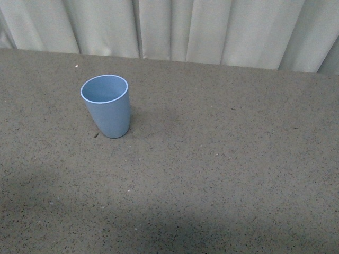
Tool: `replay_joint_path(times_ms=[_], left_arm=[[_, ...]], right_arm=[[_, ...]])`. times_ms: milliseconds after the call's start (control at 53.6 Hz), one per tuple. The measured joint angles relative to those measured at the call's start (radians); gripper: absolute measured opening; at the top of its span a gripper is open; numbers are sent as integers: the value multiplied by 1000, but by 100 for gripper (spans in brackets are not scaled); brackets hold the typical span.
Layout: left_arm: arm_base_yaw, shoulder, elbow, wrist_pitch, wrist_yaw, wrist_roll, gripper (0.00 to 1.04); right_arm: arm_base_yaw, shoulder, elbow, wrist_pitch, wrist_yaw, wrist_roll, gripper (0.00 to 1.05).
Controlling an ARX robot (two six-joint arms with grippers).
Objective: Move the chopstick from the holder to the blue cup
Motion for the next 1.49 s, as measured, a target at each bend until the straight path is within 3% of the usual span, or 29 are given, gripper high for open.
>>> replay_joint_path(times_ms=[186,466,895,1492], left_arm=[[-98,343,104,144,-74,-50,98],[-177,651,262,198,-101,-142,98],[-170,873,391,204,-179,-156,98],[-166,975,469,192,-205,-205,98]], right_arm=[[0,0,0,0,0,0,95],[0,0,0,0,0,0,95],[0,0,0,0,0,0,95],[0,0,0,0,0,0,95]])
